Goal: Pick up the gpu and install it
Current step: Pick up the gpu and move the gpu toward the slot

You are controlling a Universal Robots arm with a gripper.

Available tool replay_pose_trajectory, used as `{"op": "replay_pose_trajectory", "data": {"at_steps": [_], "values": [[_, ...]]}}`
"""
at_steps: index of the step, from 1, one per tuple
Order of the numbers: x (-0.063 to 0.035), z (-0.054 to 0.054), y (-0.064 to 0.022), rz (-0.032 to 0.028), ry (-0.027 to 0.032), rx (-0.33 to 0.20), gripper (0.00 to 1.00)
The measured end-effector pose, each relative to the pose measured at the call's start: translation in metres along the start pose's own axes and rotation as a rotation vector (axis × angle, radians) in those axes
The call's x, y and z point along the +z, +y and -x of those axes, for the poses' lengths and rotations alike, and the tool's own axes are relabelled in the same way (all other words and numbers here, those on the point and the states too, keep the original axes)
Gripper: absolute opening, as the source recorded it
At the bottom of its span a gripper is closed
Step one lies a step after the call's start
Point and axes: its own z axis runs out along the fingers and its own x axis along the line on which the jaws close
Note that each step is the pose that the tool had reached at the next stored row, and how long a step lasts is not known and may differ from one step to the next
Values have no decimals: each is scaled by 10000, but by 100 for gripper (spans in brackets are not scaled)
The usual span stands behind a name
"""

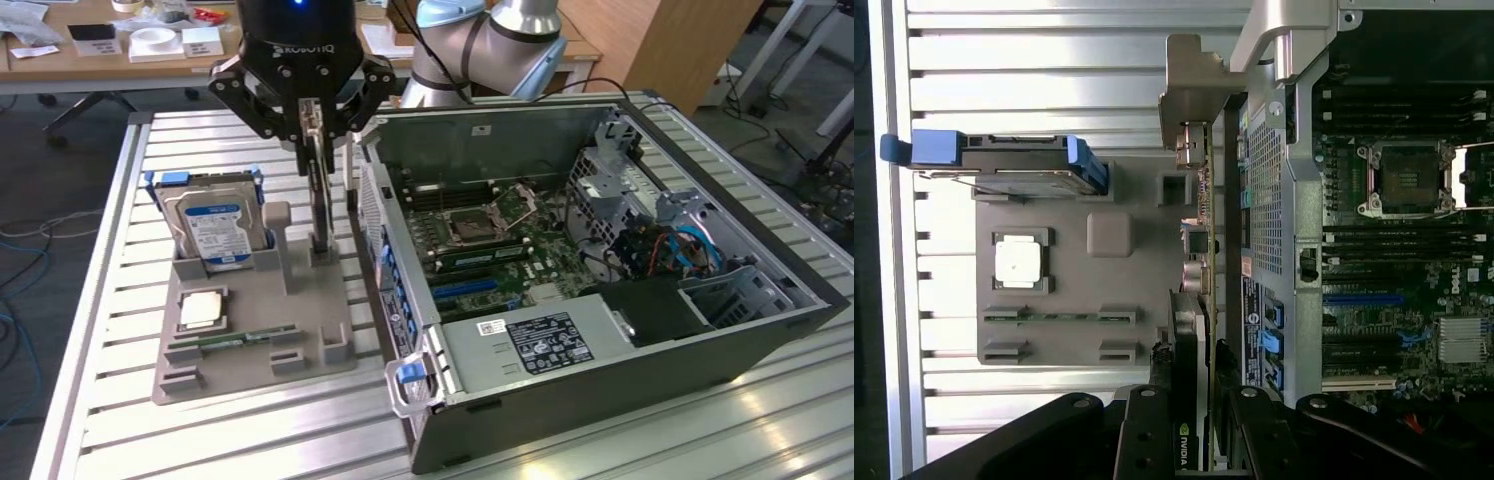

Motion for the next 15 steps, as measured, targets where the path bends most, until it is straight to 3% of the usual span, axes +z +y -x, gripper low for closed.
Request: {"op": "replay_pose_trajectory", "data": {"at_steps": [15], "values": [[-118,2,5,1,-1,0,27]]}}
